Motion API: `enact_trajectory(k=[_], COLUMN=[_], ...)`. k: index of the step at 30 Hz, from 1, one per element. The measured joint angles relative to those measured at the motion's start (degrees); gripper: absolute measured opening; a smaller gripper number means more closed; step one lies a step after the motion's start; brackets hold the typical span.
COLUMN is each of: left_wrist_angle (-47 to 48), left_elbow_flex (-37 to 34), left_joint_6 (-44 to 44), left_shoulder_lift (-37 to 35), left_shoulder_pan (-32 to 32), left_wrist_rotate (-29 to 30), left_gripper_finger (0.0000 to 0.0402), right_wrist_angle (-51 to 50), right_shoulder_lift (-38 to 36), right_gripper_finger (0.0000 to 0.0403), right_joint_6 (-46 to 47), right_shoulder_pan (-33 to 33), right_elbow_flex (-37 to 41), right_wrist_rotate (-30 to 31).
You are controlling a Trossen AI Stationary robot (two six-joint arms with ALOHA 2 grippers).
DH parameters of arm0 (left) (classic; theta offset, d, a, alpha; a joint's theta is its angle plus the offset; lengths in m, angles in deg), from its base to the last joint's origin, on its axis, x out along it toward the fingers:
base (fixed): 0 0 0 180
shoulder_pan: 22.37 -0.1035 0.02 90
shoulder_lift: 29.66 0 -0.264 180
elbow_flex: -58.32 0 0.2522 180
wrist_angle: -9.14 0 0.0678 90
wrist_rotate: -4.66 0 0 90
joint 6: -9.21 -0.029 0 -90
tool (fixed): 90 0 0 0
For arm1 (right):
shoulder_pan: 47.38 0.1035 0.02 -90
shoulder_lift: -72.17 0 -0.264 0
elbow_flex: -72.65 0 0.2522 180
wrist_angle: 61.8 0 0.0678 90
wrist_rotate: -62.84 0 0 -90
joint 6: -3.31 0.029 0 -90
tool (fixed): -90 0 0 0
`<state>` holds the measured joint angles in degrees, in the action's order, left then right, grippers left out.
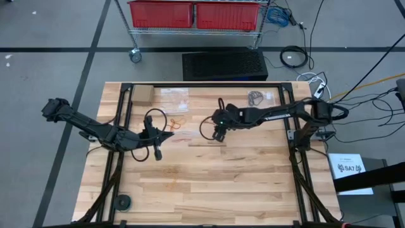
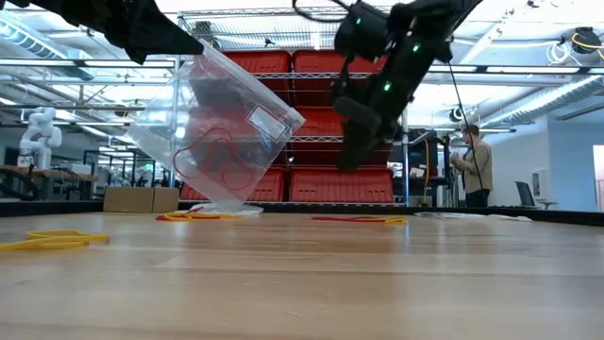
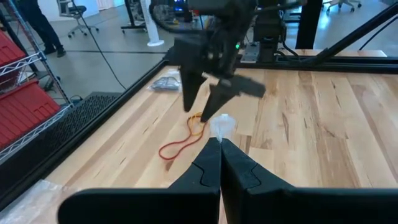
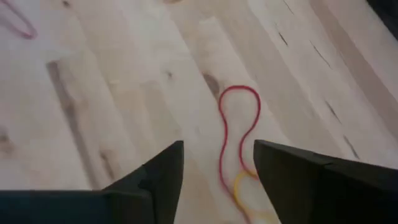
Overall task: Sort rubber bands
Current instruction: Put the right red rubber band into the bottom right transparent zip lock bag
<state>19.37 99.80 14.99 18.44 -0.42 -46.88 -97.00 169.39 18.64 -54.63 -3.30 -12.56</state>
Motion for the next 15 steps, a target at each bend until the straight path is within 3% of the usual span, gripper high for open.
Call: enact_trajectory(k=[9, 15], left_wrist_angle=[0.15, 0.17], left_elbow_flex=[0.0, 0.0], left_joint_6=[-0.04, -0.07], left_shoulder_lift=[0.0, 0.0], left_shoulder_pan=[0.42, 0.41], left_wrist_rotate=[-0.04, -0.04], left_gripper_finger=[0.0, 0.0], right_wrist_angle=[2.56, 6.7], right_shoulder_lift=[8.17, 12.5], right_gripper_finger=[0.0218, 0.0231], right_joint_6=[-1.37, -2.38], right_shoulder_pan=[-5.21, -6.25], right_elbow_flex=[0.0, -0.11], right_wrist_rotate=[-1.74, -6.24])
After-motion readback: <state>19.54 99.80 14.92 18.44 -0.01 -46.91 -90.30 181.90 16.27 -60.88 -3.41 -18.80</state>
